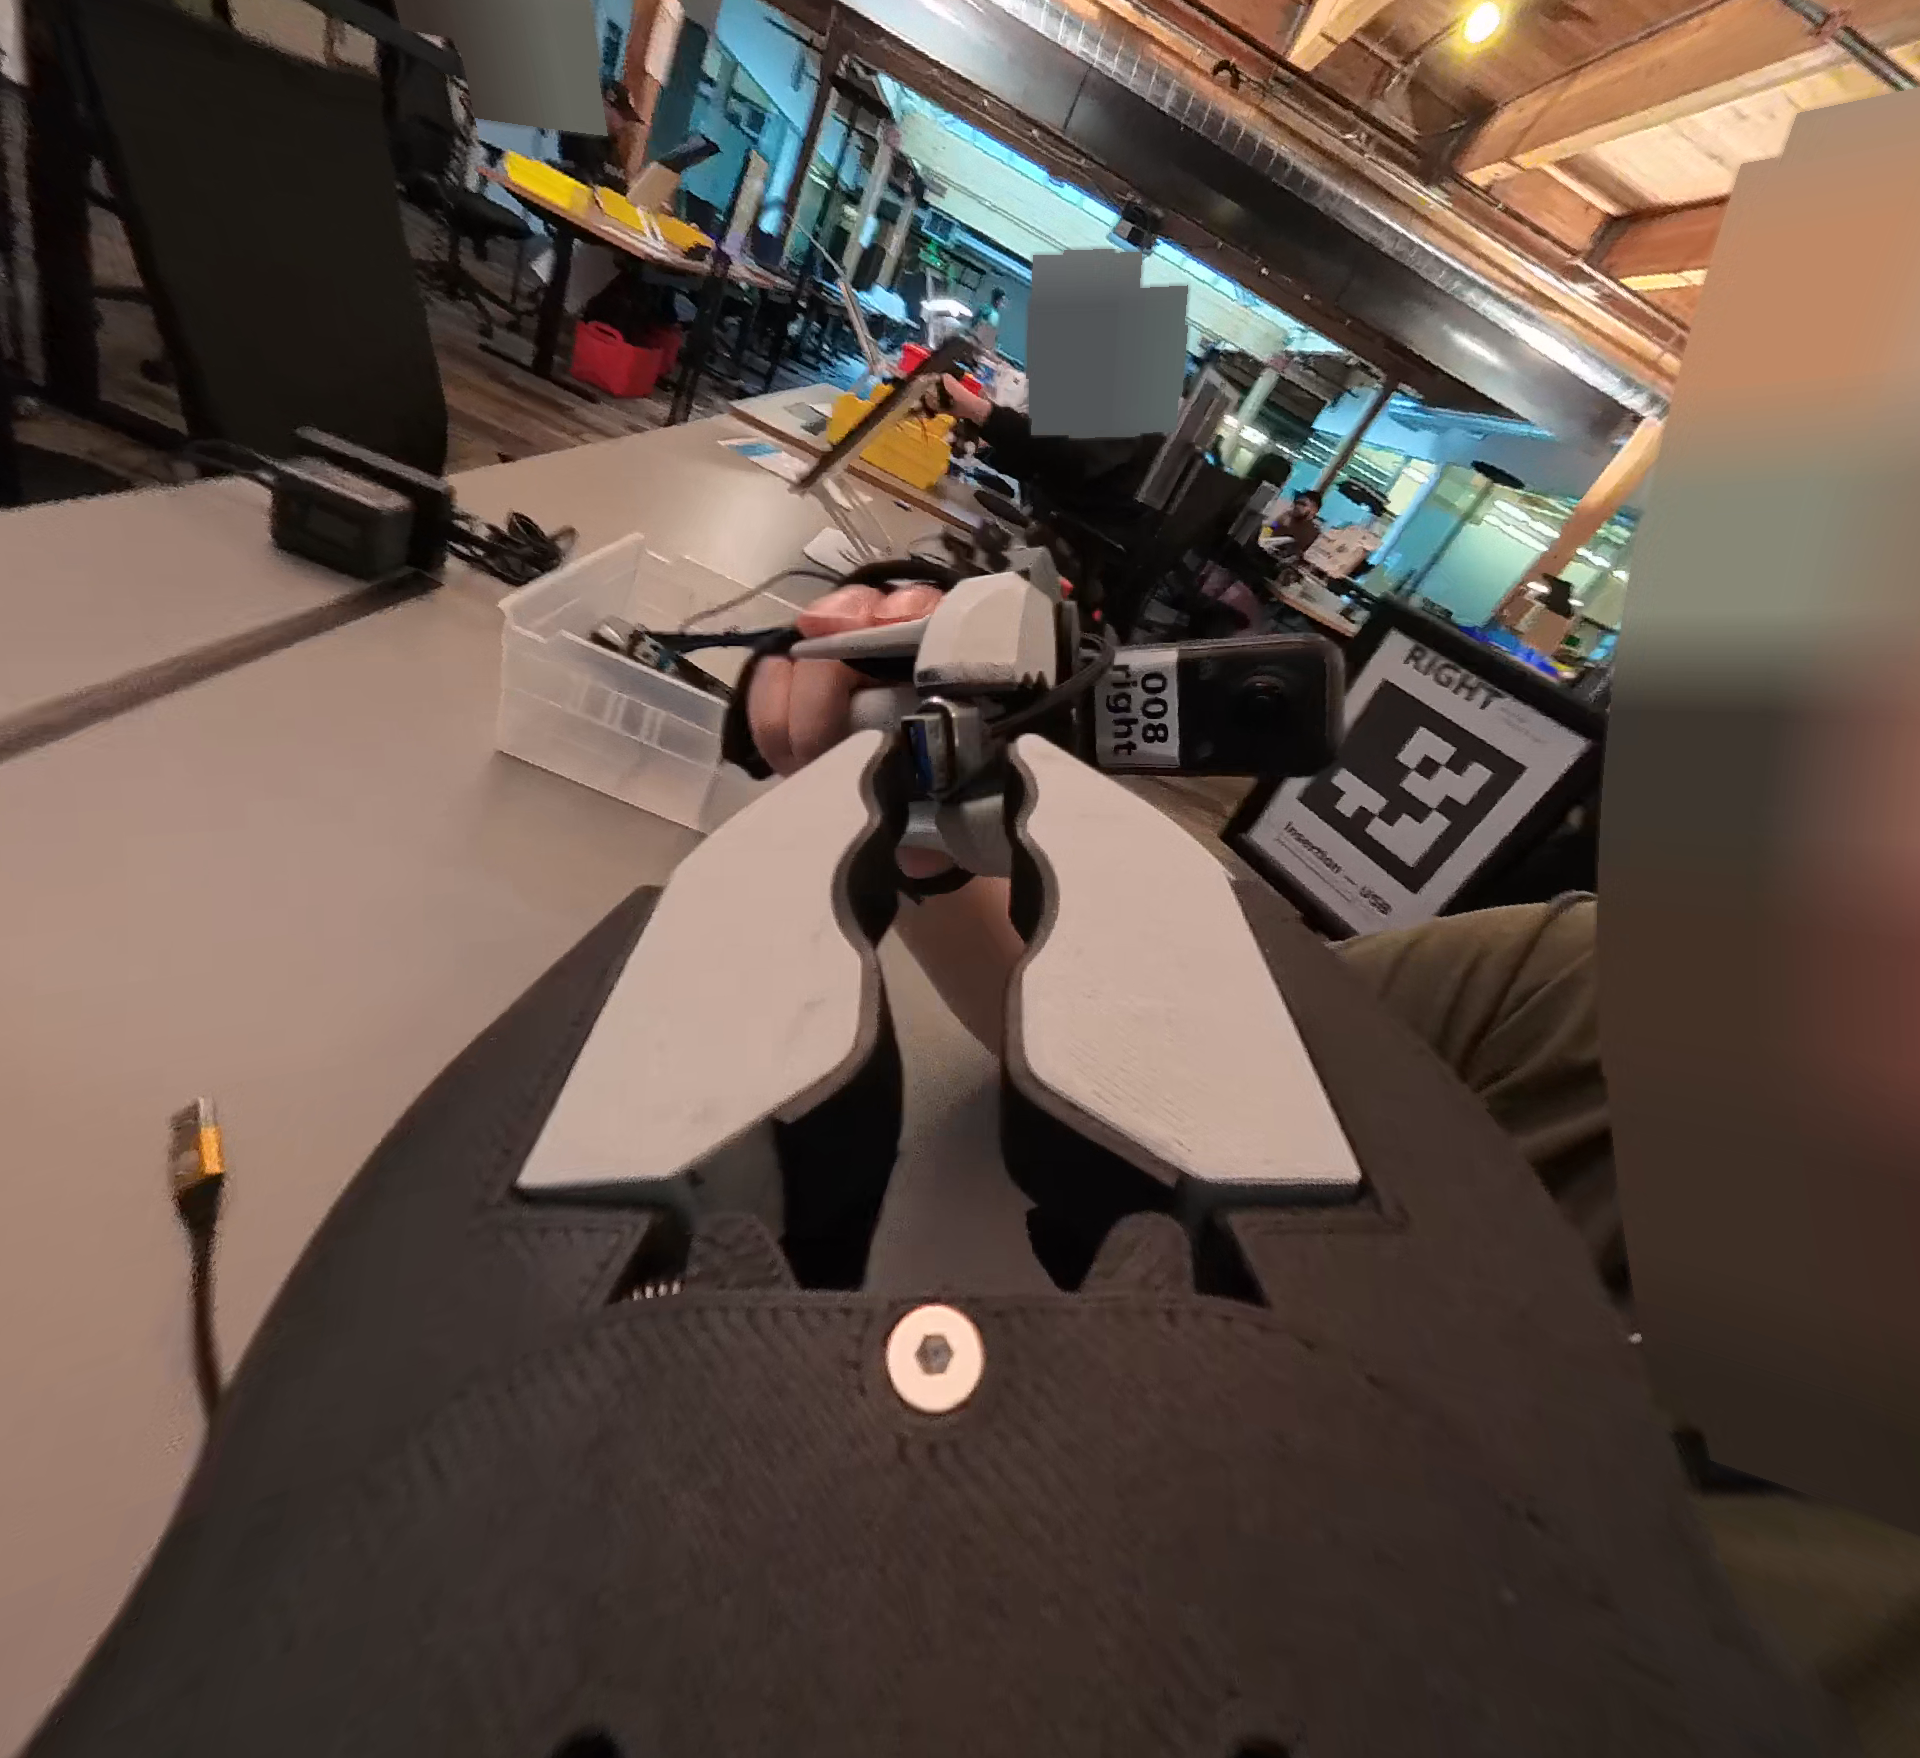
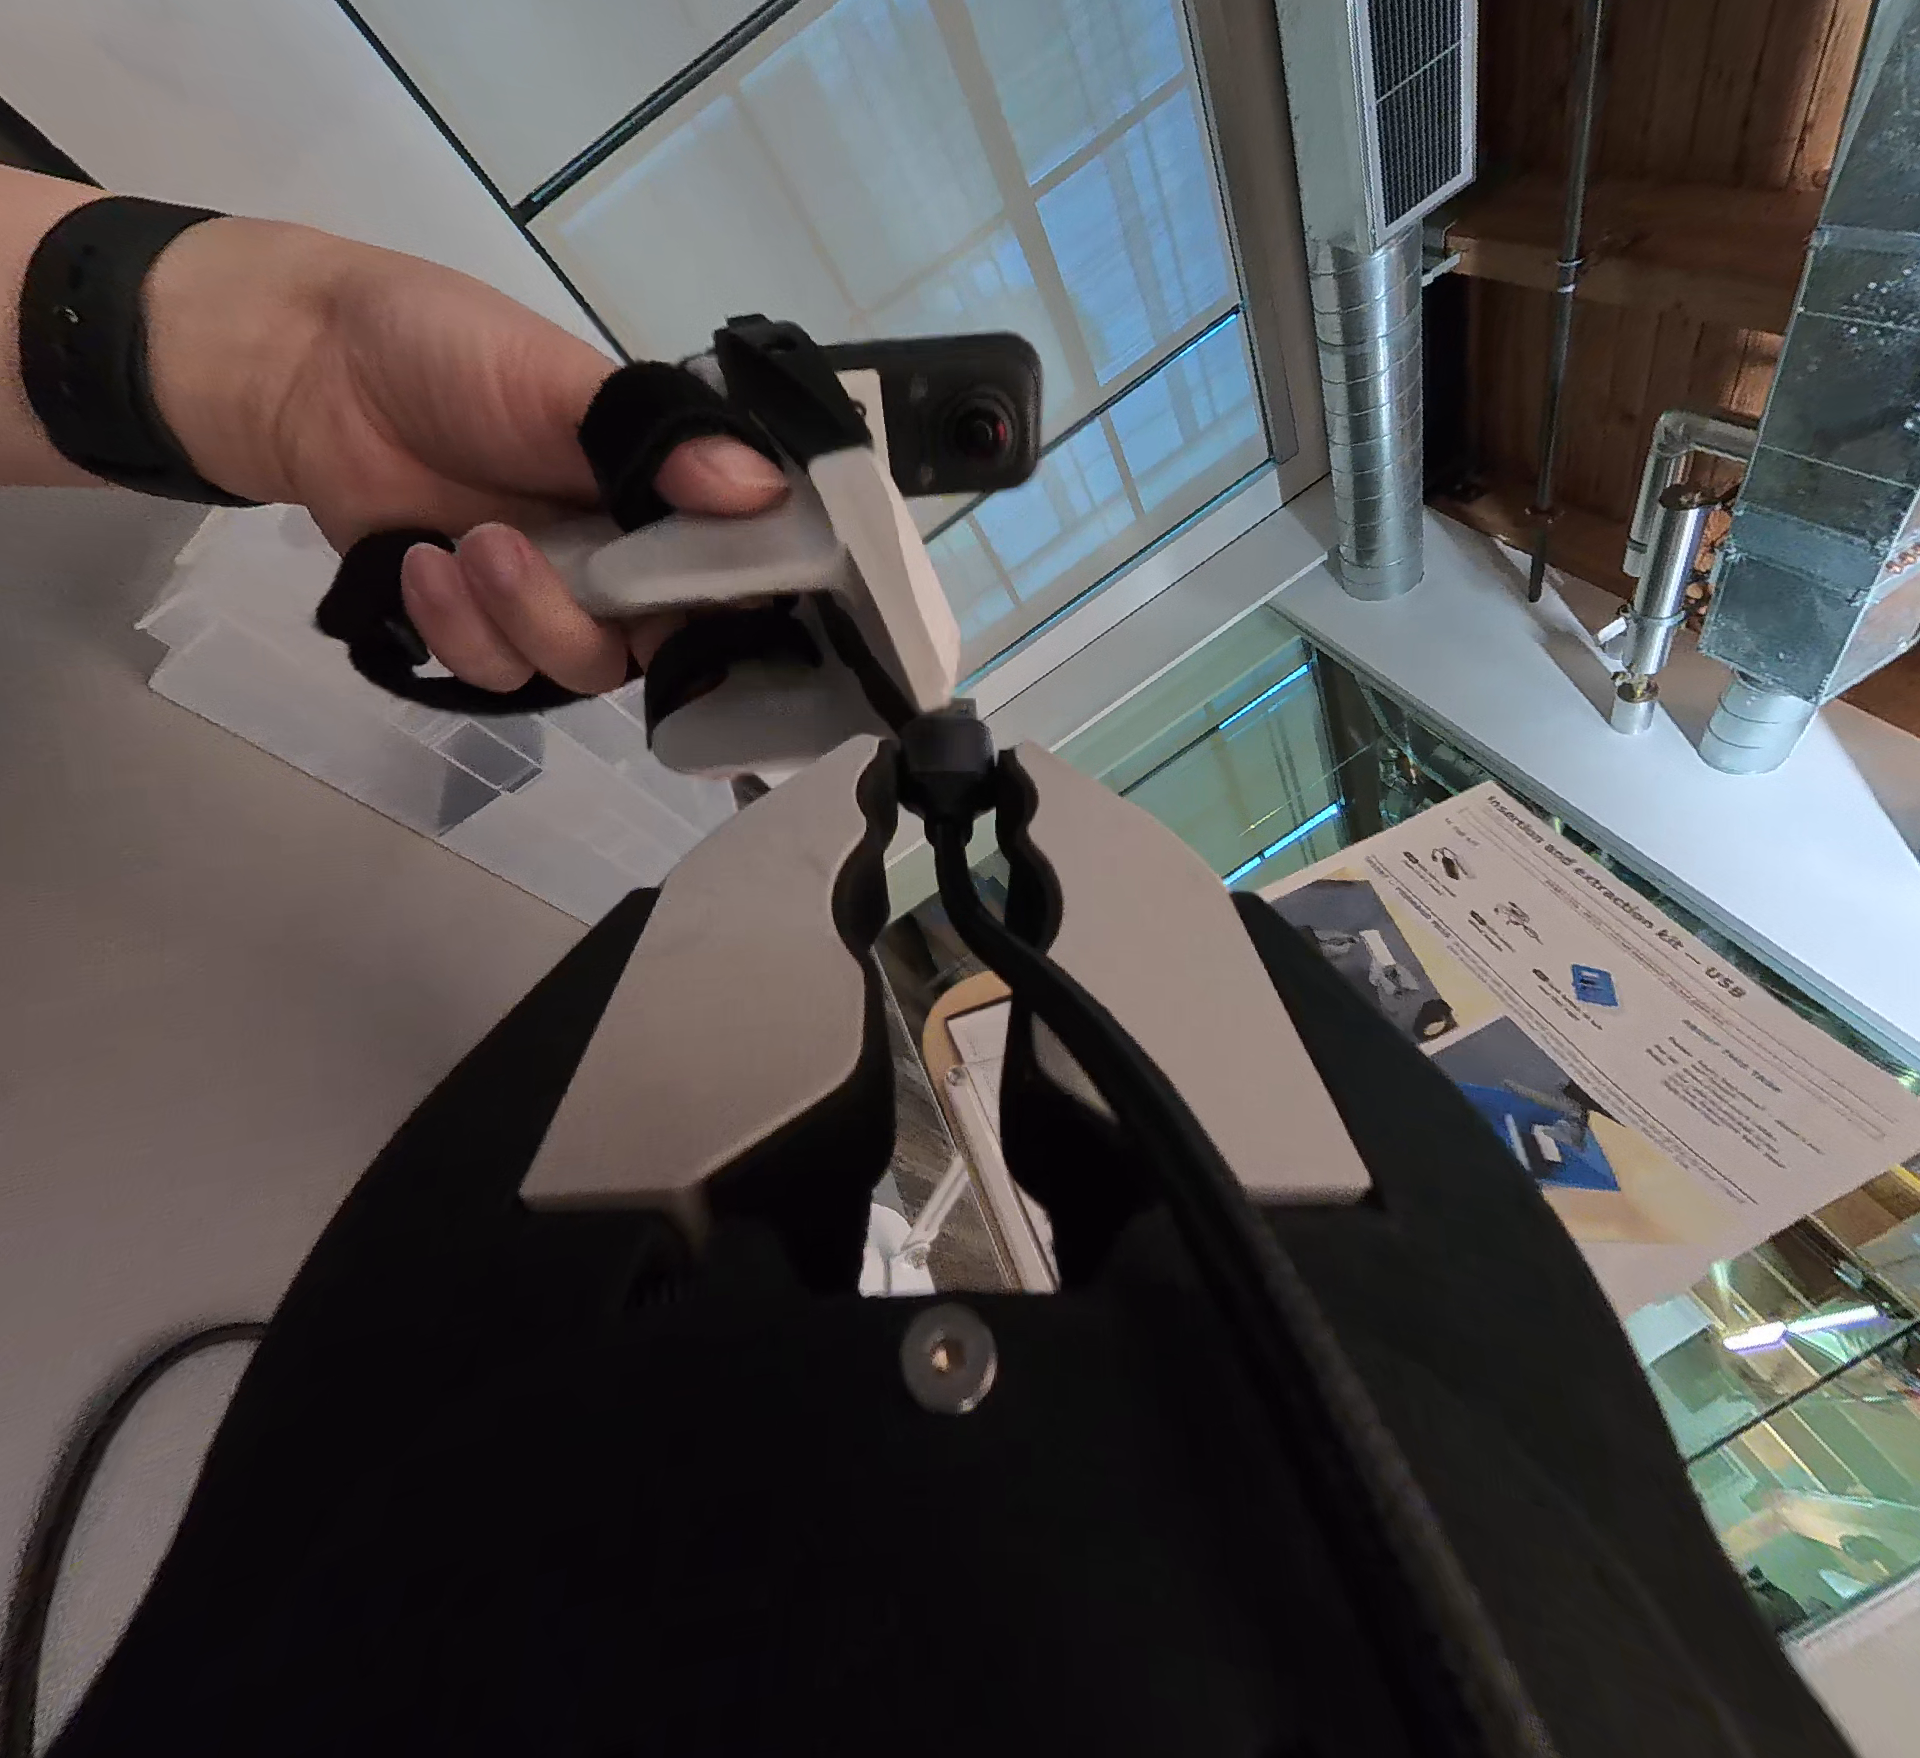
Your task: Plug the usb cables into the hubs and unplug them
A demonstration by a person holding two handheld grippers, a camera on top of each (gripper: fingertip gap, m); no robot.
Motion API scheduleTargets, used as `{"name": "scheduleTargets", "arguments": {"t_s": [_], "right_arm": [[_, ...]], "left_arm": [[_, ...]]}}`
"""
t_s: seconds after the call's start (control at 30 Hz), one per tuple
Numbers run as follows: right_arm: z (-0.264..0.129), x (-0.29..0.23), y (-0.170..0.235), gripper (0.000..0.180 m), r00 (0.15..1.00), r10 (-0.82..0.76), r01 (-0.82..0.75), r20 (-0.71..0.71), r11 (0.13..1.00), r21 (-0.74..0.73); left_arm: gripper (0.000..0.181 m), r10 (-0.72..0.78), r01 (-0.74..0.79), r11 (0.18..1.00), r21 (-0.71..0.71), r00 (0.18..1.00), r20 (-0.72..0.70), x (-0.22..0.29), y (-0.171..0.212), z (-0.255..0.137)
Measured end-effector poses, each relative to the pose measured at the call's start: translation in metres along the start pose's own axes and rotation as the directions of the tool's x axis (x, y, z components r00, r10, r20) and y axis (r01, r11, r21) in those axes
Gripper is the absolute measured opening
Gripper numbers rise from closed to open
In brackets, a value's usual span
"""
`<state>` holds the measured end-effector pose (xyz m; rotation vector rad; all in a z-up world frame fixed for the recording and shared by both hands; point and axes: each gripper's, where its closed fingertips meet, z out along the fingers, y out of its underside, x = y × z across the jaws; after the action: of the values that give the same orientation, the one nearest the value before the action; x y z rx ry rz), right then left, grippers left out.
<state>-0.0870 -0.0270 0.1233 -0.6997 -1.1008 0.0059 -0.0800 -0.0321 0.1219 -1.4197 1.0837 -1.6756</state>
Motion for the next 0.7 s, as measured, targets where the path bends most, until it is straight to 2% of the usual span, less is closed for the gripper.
{"name": "scheduleTargets", "arguments": {"t_s": [0.1,0.17,0.27,0.33,0.47,0.6,0.7], "right_arm": [[-0.009,0.017,0.001,0.018,0.999,0.006,-0.006,-0.050,1.000,-0.010],[-0.018,0.033,-0.002,0.018,0.996,0.022,-0.023,-0.088,1.000,-0.004],[-0.034,0.055,-0.011,0.018,0.989,0.033,-0.030,-0.142,0.999,0.019],[-0.044,0.069,-0.018,0.018,0.983,0.041,-0.034,-0.180,0.999,0.038],[-0.059,0.085,-0.029,0.018,0.972,0.070,-0.052,-0.223,0.995,0.087],[-0.063,0.089,-0.030,0.018,0.972,0.070,-0.052,-0.226,0.995,0.085],[-0.065,0.090,-0.028,0.018,0.972,0.070,-0.053,-0.226,0.995,0.080]], "left_arm": [[0.025,0.082,-0.098,0.982,0.165,0.992,0.098,-0.005,-0.030,-0.024],[0.028,0.153,-0.212,0.958,0.195,0.948,0.280,-0.027,-0.036,-0.044],[0.048,0.240,-0.326,0.945,0.037,0.764,0.599,-0.087,-0.006,-0.075],[0.052,0.283,-0.358,0.933,-0.039,0.665,0.691,-0.119,0.022,-0.090],[0.064,0.303,-0.288,0.946,-0.152,0.608,0.734,-0.184,0.067,-0.098],[0.070,0.228,-0.141,0.973,-0.181,0.685,0.692,-0.228,0.101,-0.090],[0.074,0.259,-0.074,0.950,-0.302,0.727,0.636,-0.247,0.127,-0.079]]}}
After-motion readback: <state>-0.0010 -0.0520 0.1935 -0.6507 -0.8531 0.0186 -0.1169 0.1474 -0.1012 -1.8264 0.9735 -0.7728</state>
